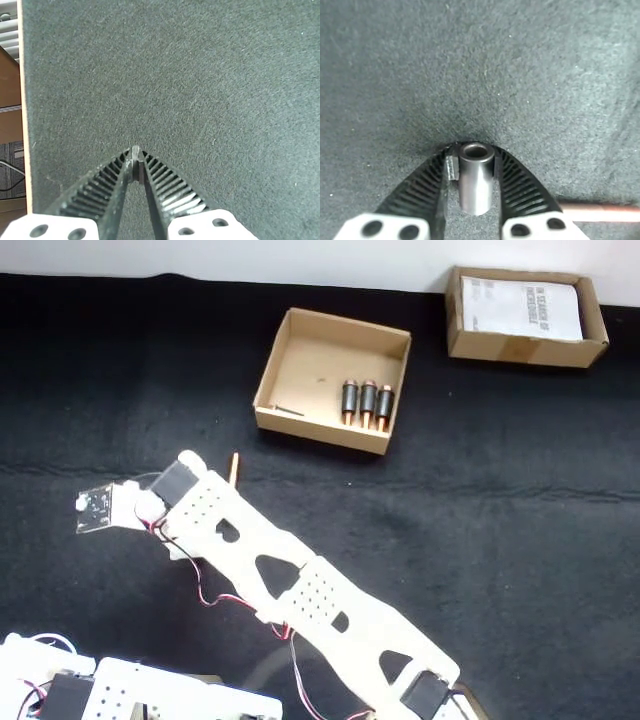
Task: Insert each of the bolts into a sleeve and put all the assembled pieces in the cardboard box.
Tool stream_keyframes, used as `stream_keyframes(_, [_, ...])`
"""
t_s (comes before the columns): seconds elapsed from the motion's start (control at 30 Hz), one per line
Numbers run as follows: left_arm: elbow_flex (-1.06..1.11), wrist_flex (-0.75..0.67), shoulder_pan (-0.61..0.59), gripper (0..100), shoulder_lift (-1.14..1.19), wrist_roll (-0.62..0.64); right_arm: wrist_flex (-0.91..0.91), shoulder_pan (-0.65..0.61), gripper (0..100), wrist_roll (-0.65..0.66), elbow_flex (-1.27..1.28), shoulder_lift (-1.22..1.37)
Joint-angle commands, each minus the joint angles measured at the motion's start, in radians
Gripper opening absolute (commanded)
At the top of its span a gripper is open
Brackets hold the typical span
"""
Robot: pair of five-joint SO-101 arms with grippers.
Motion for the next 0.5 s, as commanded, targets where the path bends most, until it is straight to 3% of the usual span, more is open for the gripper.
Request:
stream_keyframes(0.0, [0.018,-0.002,-0.015,2,-0.007,-0.006,0.033,0.041,0.8,-0.011,-0.128,-0.010])
stream_keyframes(0.17, [0.018,-0.002,-0.013,2,-0.007,-0.006,0.036,0.073,0.8,-0.012,-0.355,-0.022])
stream_keyframes(0.47, [0.018,0.006,-0.005,2,-0.005,-0.005,0.041,0.185,0.7,-0.012,-0.338,-0.282])
